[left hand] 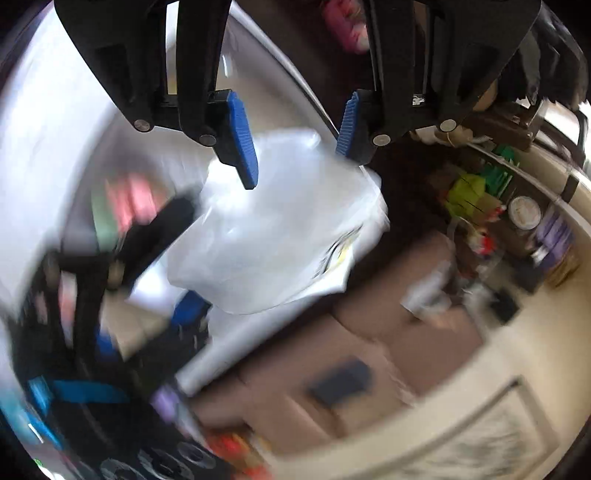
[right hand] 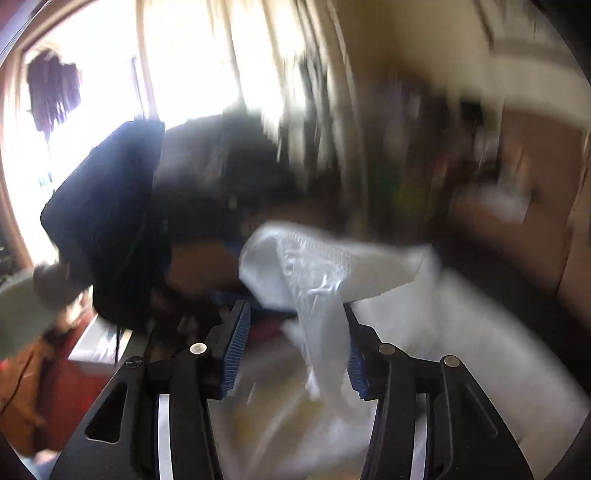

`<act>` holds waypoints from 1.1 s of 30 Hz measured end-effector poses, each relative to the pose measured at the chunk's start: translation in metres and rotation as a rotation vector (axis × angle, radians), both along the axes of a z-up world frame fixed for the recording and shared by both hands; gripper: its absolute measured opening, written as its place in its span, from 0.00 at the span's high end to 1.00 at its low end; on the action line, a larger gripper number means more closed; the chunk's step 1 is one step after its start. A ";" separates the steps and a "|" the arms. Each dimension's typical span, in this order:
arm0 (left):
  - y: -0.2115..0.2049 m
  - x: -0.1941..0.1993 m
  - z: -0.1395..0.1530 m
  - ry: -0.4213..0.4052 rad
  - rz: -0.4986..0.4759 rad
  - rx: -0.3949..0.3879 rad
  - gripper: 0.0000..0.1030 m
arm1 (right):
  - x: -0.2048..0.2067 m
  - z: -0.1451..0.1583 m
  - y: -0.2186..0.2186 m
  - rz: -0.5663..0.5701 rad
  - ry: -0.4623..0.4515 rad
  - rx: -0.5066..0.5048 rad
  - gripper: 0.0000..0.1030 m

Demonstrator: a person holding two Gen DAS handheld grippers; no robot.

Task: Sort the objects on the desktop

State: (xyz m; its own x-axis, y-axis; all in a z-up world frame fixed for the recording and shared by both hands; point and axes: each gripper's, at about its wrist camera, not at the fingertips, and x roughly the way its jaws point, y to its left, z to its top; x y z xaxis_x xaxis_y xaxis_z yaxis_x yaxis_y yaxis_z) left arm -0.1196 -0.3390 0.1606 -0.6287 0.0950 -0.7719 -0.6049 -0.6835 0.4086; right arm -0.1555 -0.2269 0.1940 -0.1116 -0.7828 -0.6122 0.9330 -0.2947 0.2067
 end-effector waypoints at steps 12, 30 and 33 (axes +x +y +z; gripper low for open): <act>-0.009 0.045 0.010 -0.205 -0.032 0.229 0.48 | 0.020 -0.062 0.037 -0.078 -0.145 0.189 0.51; 0.005 0.029 -0.027 -0.390 0.074 0.353 0.45 | -0.062 -0.128 -0.011 -0.412 -0.874 -0.074 0.32; 0.014 0.030 -0.035 -0.423 0.035 0.371 0.44 | -0.078 -0.136 -0.018 -0.459 -0.869 -0.083 0.48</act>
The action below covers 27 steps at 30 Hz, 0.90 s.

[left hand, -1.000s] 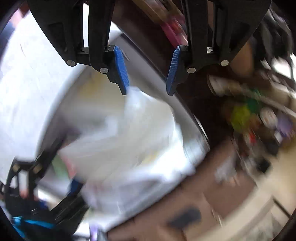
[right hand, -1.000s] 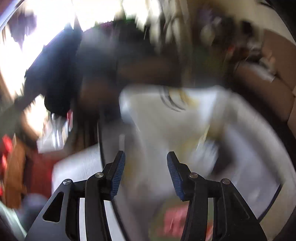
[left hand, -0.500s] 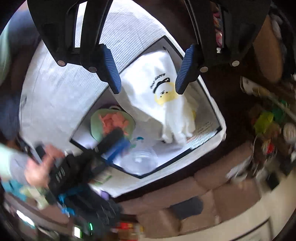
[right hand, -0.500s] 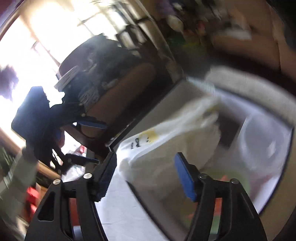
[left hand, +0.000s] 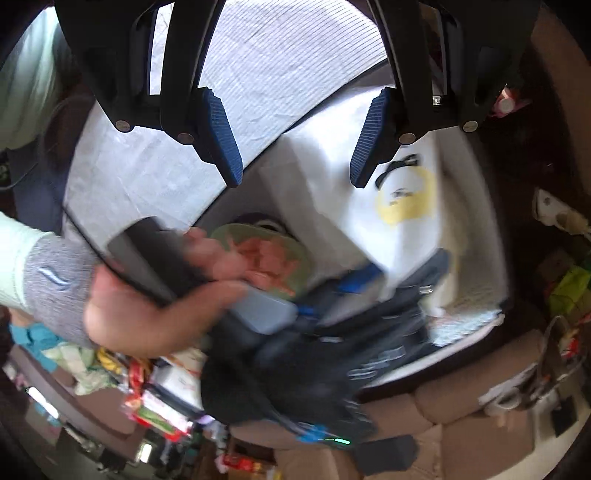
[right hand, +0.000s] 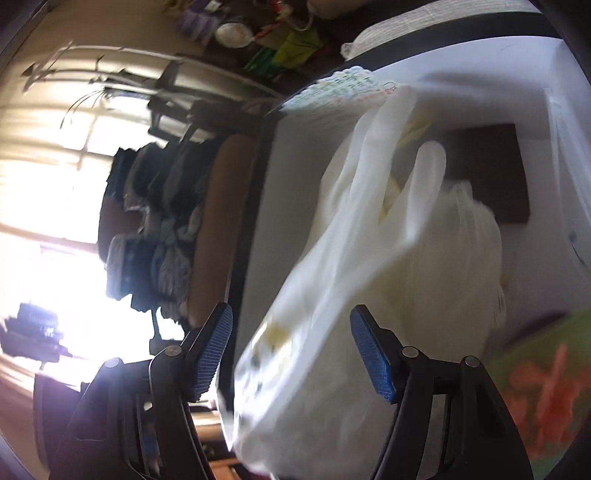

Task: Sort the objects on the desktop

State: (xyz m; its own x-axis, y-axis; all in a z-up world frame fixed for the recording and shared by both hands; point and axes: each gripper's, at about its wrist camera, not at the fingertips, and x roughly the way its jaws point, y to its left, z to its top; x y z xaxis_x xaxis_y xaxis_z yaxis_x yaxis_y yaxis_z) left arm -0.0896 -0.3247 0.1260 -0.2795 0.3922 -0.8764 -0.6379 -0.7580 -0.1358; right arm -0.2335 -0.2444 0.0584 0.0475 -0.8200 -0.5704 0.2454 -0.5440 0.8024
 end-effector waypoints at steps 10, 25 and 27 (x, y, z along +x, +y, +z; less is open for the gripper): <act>-0.002 -0.021 -0.018 -0.077 0.066 0.063 0.41 | 0.000 0.076 -0.040 0.091 0.459 0.169 0.89; -0.034 -0.055 0.010 -0.015 0.269 0.102 0.34 | -0.003 0.084 0.026 -0.095 0.476 0.313 0.51; -0.024 -0.062 -0.008 -0.077 0.241 0.056 0.34 | -0.016 0.091 0.031 -0.134 0.466 0.232 0.50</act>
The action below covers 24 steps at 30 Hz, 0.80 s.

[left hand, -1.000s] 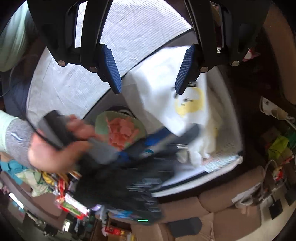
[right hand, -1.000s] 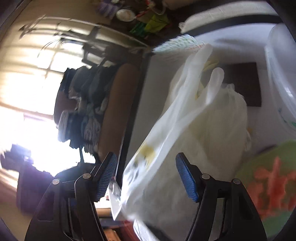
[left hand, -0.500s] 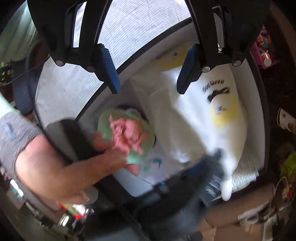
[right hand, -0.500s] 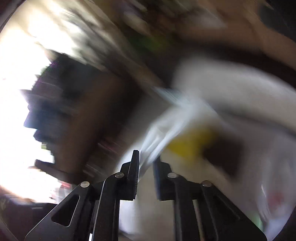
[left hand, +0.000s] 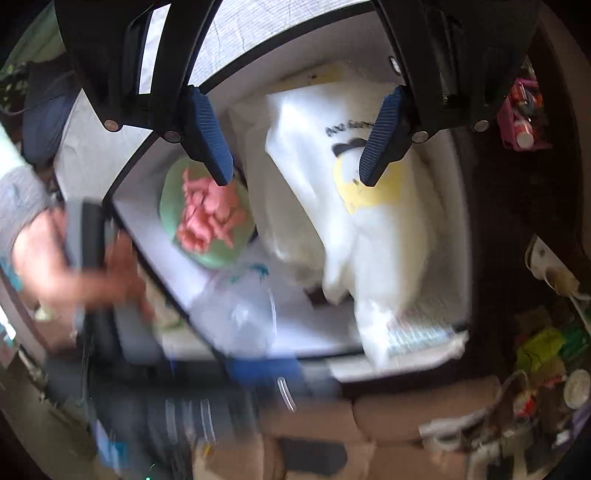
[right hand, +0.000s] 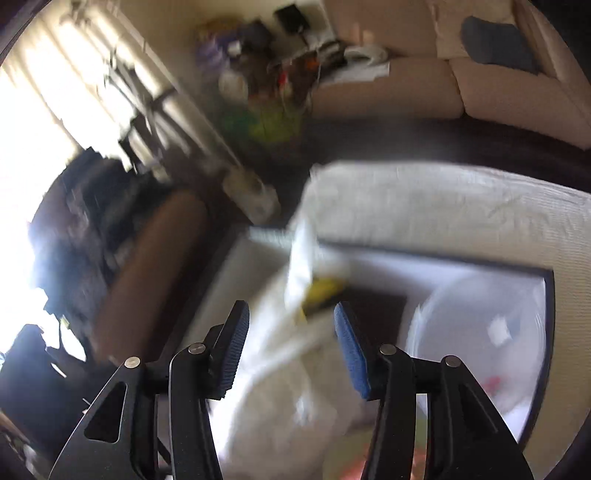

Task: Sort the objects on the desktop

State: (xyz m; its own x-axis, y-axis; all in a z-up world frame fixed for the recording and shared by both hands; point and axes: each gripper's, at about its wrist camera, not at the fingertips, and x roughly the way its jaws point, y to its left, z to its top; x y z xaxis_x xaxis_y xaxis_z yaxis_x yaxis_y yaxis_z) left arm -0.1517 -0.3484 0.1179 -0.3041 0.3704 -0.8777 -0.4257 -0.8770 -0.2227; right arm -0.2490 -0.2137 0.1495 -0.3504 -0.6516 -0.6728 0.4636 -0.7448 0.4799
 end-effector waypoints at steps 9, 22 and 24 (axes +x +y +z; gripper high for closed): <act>0.002 0.009 -0.044 -0.096 -0.046 -0.060 0.34 | -0.048 -0.047 -0.095 0.183 -0.113 0.122 0.52; -0.019 0.033 -0.011 0.026 0.008 -0.033 0.34 | -0.024 -0.031 -0.049 0.098 -0.064 0.102 0.35; -0.031 0.045 0.006 0.064 0.048 0.001 0.34 | -0.011 -0.015 -0.049 0.121 -0.005 0.132 0.33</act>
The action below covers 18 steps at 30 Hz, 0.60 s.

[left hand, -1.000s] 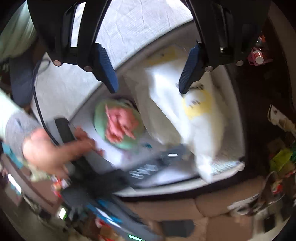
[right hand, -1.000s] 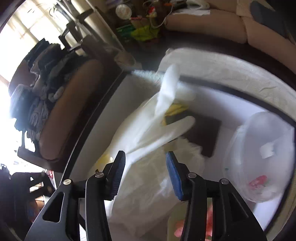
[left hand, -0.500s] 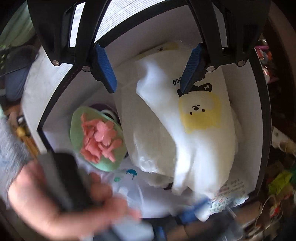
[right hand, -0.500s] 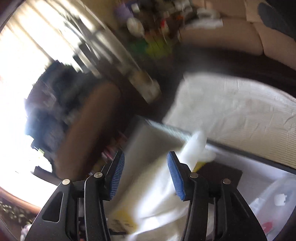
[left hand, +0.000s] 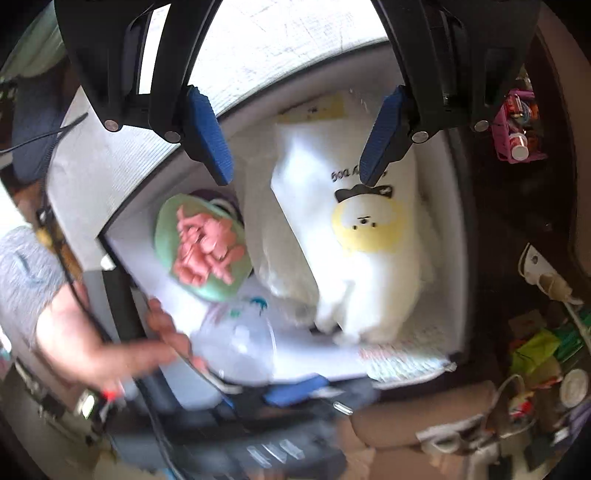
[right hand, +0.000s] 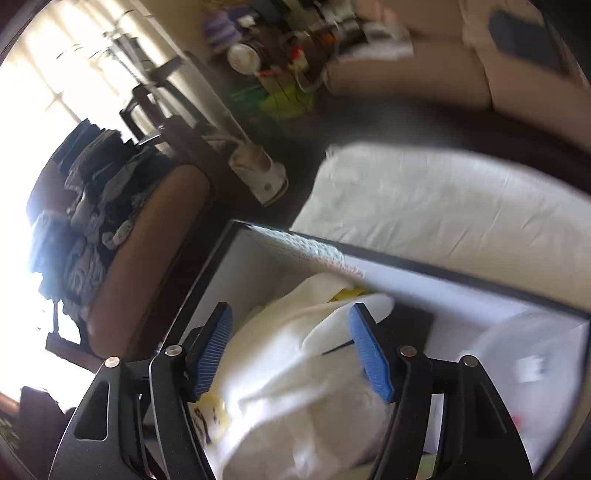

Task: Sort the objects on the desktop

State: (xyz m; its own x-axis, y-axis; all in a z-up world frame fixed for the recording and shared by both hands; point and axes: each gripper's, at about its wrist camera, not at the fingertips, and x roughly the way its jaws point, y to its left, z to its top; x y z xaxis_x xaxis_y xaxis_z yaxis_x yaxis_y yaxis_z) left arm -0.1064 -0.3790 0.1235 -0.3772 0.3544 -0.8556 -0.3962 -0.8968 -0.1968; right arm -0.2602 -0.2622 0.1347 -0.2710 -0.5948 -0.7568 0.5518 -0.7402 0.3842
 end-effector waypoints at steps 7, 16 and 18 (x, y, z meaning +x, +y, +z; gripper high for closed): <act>-0.002 0.023 0.041 0.152 0.162 -0.015 0.31 | 0.064 0.030 0.026 0.084 0.141 0.112 0.31; 0.028 0.065 0.056 0.185 0.291 -0.019 0.17 | 0.136 0.024 0.073 0.107 0.124 0.098 0.00; 0.035 0.076 0.057 0.194 0.306 0.008 0.09 | 0.151 0.024 0.083 0.099 0.123 0.078 0.00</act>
State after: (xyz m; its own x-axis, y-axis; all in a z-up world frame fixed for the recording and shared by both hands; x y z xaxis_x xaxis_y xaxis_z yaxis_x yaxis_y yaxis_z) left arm -0.0305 -0.3438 0.1805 -0.6220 0.2061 -0.7554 -0.1403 -0.9785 -0.1514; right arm -0.1088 -0.1792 0.1584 -0.3075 -0.5640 -0.7664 0.6624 -0.7051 0.2531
